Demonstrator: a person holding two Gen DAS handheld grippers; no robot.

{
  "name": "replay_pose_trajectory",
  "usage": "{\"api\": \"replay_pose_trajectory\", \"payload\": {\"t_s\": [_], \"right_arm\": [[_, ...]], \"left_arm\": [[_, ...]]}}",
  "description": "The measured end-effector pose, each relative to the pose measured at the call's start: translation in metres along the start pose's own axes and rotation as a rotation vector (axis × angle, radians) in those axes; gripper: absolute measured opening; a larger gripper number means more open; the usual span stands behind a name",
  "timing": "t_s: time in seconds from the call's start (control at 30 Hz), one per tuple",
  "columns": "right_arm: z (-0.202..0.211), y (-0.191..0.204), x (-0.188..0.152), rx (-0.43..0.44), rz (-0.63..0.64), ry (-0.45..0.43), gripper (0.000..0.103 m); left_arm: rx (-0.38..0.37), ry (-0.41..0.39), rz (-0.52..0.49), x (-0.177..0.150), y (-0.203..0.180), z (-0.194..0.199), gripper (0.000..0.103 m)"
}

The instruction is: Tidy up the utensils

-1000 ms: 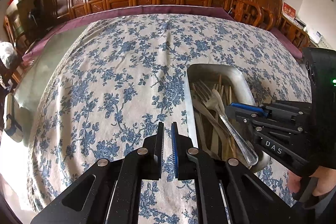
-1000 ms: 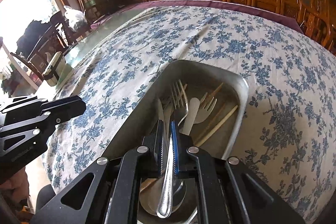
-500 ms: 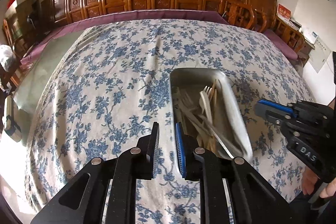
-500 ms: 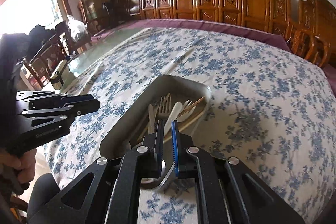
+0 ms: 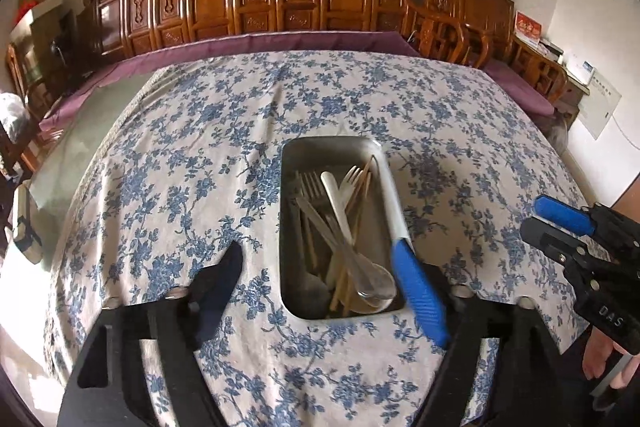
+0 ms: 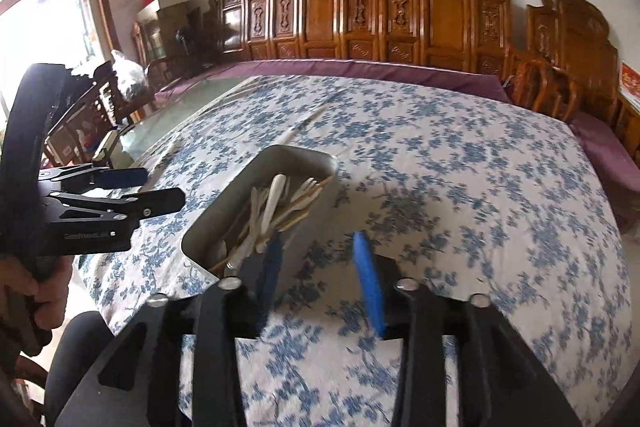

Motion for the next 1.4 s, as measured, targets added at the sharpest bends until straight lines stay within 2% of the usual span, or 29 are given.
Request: {"api": "replay_pose_trajectory", "payload": {"t_s": [0.07,0.27,0.37,0.53,0.8,1.03,1.23,1.4], "right_arm": [[0.011,-0.008,0.001,-0.028,-0.005,-0.016,0.062],[0.048,-0.029,0.001,-0.120,-0.024,-0.058,0.092],[0.063,-0.039,-0.001,-0.153,-0.036,-0.072,0.100],[0.091,-0.051,-0.001,-0.199,-0.048,-0.092,0.100],[0.147,-0.056,0.023,-0.240,-0.062,-0.188,0.100],[0.199,-0.046,0.051,-0.253,-0.051,-0.318,0.100],[0.233,-0.037,0.067,-0.258,-0.039,-0.388,0.100],[0.247,-0.028,0.072,-0.258,-0.027,-0.414,0.100]], "left_arm": [[-0.007,-0.003,0.003,0.000,-0.005,0.006,0.083],[-0.002,-0.014,-0.001,-0.004,-0.025,0.024,0.093],[0.001,-0.024,-0.007,-0.007,-0.038,0.033,0.095],[-0.008,-0.052,-0.017,-0.007,-0.062,0.053,0.095],[-0.025,-0.140,-0.040,0.015,-0.091,0.100,0.095],[-0.017,-0.271,-0.063,0.040,-0.109,0.156,0.095],[0.015,-0.384,-0.055,0.057,-0.110,0.199,0.095],[0.008,-0.418,-0.027,0.062,-0.107,0.220,0.095]]}}
Point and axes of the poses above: each gripper's, at about its wrist camera, not at the fingertips, and z roughly against the way its jaws point, y to its left, x to its top, the point moved 9 cm from there along -z, roughly the way its jaws point, and after that the axes turned 12 degrees about -y, right-handed, at the moved point
